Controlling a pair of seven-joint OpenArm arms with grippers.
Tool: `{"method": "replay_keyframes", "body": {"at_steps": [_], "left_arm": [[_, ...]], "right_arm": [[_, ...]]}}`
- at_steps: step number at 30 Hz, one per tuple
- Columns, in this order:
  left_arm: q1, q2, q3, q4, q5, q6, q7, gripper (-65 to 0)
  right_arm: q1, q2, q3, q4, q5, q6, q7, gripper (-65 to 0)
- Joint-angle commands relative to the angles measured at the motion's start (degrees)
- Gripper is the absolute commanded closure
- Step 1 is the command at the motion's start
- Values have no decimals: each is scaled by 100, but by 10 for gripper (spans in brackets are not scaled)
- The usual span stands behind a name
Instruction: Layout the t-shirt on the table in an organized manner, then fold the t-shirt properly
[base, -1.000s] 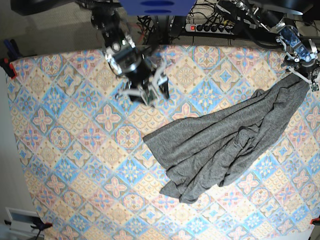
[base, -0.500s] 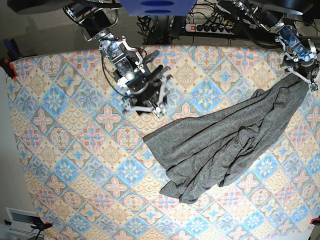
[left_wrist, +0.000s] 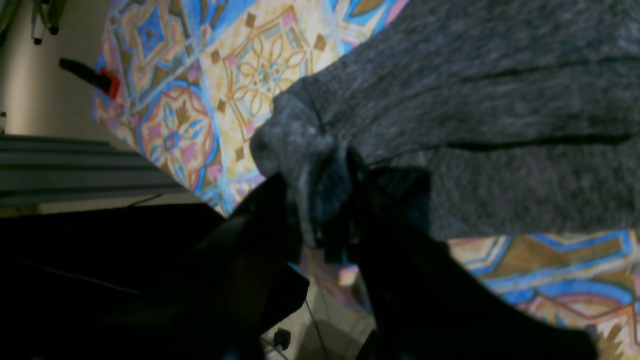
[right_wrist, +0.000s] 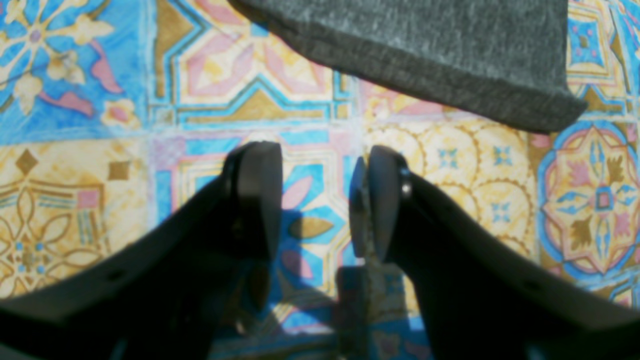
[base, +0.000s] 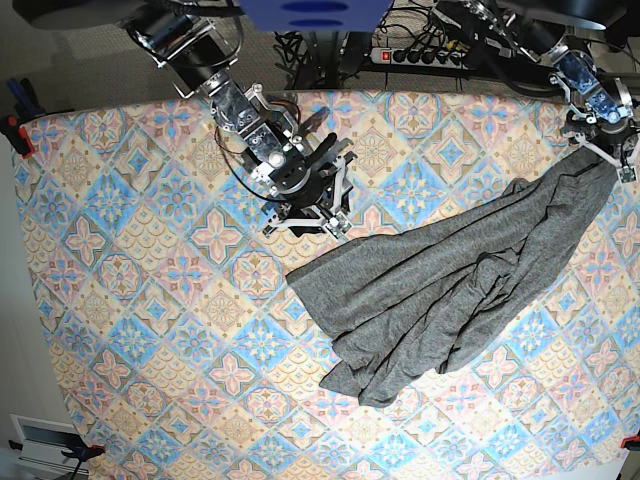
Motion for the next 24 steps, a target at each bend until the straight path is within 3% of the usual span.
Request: {"method": "replay_keyframes", "body": {"at_steps": [1, 3, 6, 10, 14, 16, 24], "left_arm": [[-18, -119, -20, 105, 7, 48, -93, -31], [-18, -119, -20, 105, 7, 48, -93, -31], [-18, -119, -20, 105, 7, 48, -93, -32], [-27, -119, -20, 105, 7, 48, -93, -32], [-27, -119, -20, 114, 7, 48, -93, -32], [-27, -119, -20, 114, 7, 48, -93, -32], [-18, -119, -20, 114, 7, 48, -93, -32]], "right_arm": [[82, -9, -19, 74, -32, -168, 81, -268], [258, -9, -81, 65, -163, -634, 222, -268], [504, -9, -608, -49, -972, -1021, 213, -268], [654, -9, -1496, -638, -2590, -1118, 231, -268], [663, -9, -1813, -1464, -3829, -1109, 248, -268], [663, -9, -1822, -1675, -4111, -1109, 310, -268], [663, -9, -1822, -1807, -4146, -968, 767, -269]]}}
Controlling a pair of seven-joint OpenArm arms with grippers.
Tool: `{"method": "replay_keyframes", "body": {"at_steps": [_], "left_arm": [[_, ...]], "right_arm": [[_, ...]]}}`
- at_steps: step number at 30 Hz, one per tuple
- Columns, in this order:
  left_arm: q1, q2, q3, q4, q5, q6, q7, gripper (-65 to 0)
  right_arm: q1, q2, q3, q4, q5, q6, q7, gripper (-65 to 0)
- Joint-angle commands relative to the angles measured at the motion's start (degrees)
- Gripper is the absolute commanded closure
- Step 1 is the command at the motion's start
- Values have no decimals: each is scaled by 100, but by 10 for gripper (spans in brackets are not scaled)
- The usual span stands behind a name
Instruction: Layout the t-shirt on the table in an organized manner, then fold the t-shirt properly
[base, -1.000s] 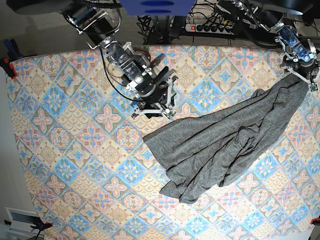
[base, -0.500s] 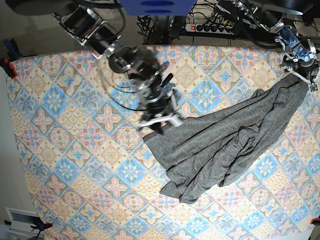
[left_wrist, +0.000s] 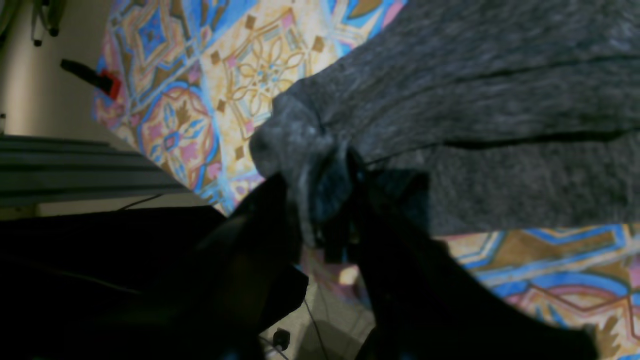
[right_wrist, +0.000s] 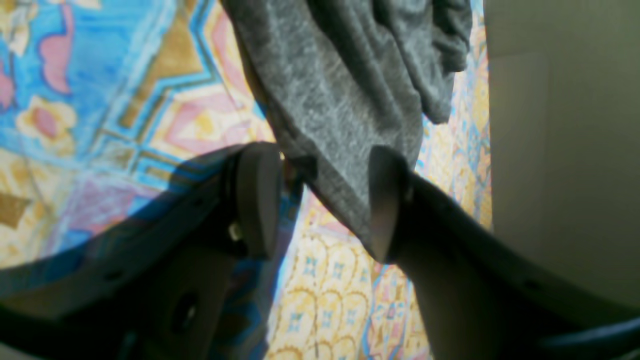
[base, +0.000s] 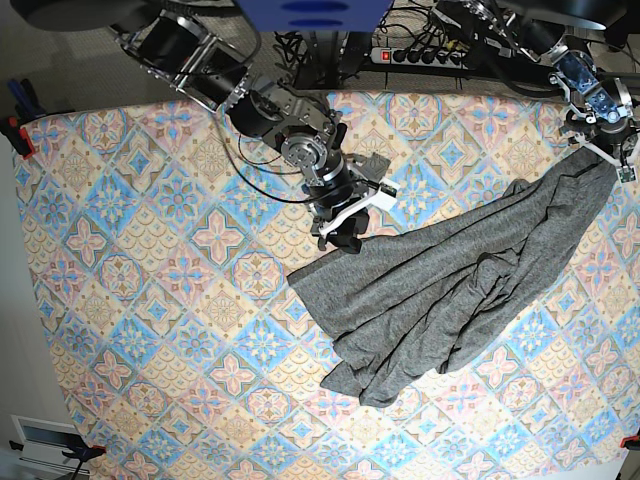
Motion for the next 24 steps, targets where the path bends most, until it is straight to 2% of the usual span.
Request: {"method": "replay_keyframes", "body": {"at_steps": [1, 10, 19, 20, 24], "left_arm": [[-20, -132, -20, 114, 3, 48, -85, -32], [-3, -132, -20, 123, 3, 48, -67, -32], [6, -62, -20, 123, 3, 48, -67, -32], [6, -27, -28, 132, 3, 48, -67, -32], [6, -18, -37, 132, 3, 48, -76, -32]], "right_arm": [[9, 83, 14, -290, -240, 237, -264, -268], [519, 83, -3, -598, -249, 333, -256, -269], [1055, 83, -302, -1160, -222, 342, -247, -269], [1073, 83, -302, -1169, -222, 386, -238, -268], [1073, 83, -249, -1169, -222, 958, -229, -268]]}}
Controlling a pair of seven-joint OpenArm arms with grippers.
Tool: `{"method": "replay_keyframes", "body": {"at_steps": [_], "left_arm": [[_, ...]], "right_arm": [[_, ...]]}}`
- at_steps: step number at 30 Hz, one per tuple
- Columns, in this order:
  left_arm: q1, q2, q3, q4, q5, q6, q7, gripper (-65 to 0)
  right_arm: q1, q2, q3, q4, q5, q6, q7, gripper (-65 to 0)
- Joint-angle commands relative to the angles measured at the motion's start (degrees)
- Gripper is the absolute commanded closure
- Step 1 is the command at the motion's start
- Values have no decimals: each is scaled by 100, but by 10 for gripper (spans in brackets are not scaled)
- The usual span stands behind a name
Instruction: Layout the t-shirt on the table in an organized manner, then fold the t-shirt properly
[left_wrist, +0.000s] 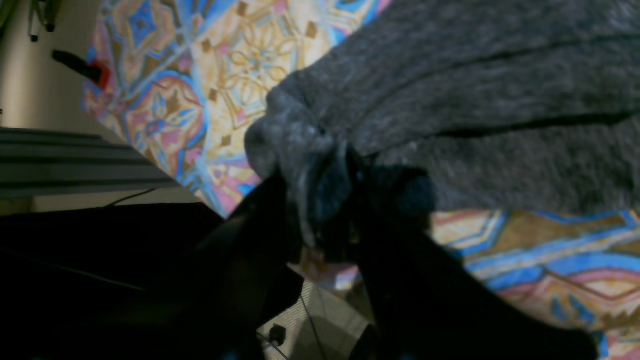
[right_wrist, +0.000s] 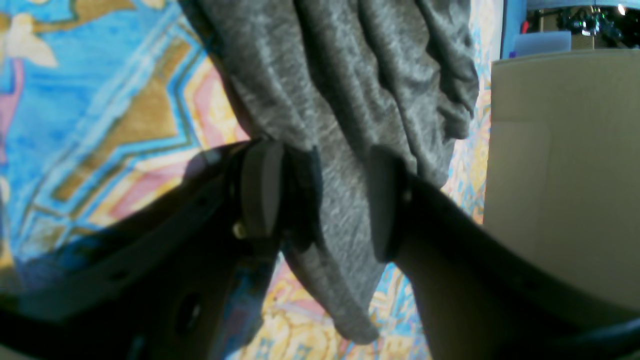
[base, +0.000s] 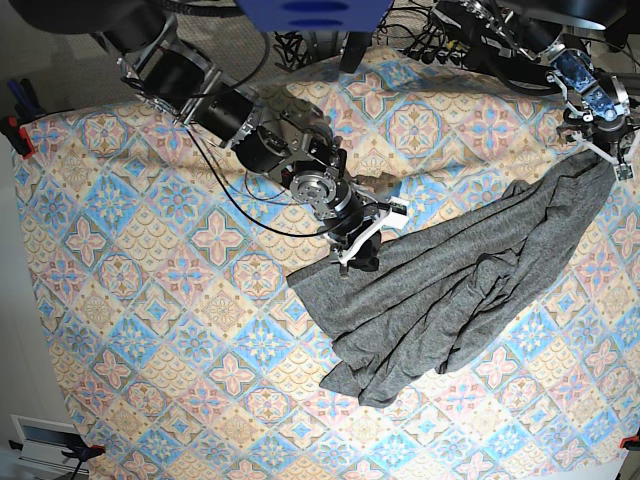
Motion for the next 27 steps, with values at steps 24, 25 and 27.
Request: {"method": "replay_keyframes", "body": {"at_steps": [24, 25, 27], "left_arm": [[-51, 363, -4, 626, 453, 39, -91, -33], [-60, 372, -4, 626, 506, 39, -91, -33], [-60, 372, -4, 626, 515, 39, -91, -32]], "right_arm": [[48, 284, 1250, 182, -463, 395, -589, 0], [48, 284, 1355, 305, -463, 395, -668, 0], [39, 293, 1566, 542, -463, 395, -862, 0]]}}
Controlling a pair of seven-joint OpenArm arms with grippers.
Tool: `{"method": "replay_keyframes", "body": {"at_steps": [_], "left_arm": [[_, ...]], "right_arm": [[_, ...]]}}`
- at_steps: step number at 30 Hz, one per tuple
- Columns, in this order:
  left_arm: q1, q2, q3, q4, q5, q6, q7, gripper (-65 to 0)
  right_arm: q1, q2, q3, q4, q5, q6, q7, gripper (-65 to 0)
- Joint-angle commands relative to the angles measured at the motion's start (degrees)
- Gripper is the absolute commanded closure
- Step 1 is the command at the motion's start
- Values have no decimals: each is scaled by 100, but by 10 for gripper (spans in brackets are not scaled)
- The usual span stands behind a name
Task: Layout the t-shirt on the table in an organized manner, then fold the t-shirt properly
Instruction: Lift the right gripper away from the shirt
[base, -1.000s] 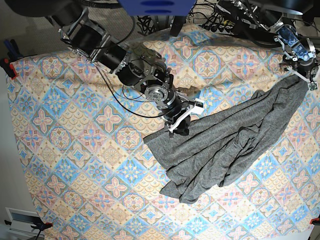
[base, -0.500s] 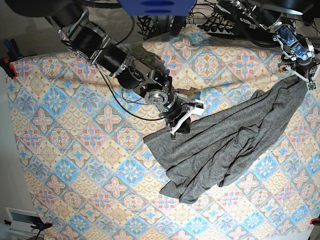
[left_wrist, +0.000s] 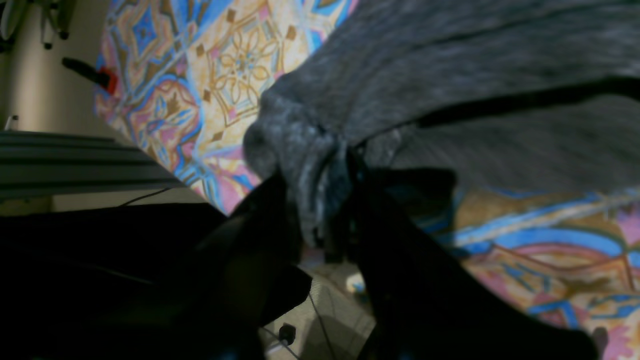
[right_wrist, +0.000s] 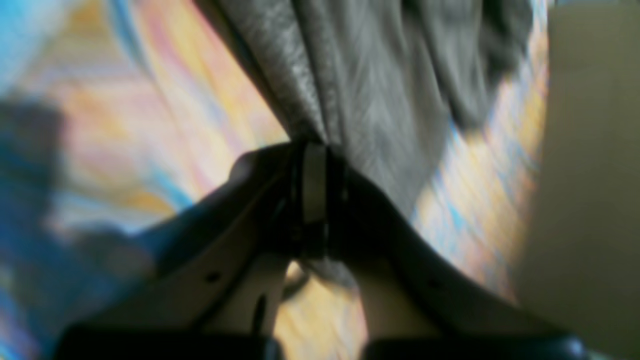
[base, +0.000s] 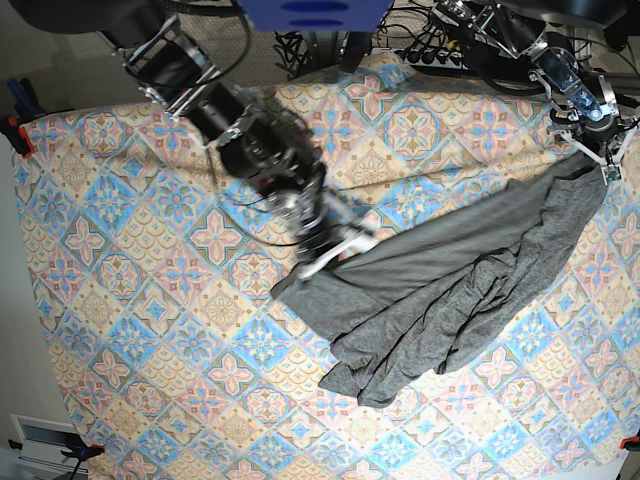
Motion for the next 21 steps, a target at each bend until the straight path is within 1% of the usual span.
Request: {"method": "replay_keyframes", "body": {"at_steps": [1, 7, 9, 12, 14, 17, 19, 21], "left_arm": [[-29, -90, -4, 124, 23, 63, -69, -32], [-29, -98, -4, 124, 41, 63, -69, -31], [-29, -90, -4, 124, 41, 63, -69, -31], [-29, -90, 5, 132, 49, 63, -69, -31], [-38, -90, 128, 247, 49, 63, -69, -31], [6, -72, 532, 616, 67, 63, -34, -33], [6, -63, 673, 818, 85, 63, 10, -33], [-47, -63, 796, 897, 164, 63, 186, -33]], "right_arm": [[233, 135, 251, 178, -446, -270, -333, 0], [225, 144, 1166, 732, -446, -270, -764, 0], [31, 144, 1368, 908, -446, -270, -843, 0], [-505, 144, 1535, 1172, -446, -270, -852, 0], [-786, 144, 1544, 1339, -446, -270, -852, 0], [-1015, 144, 1702, 1637, -446, -270, -843, 0], [-1085, 135, 1764, 1831, -446, -270, -817, 0], [-1121, 135, 1764, 2042, -446, -270, -817, -1]]}}
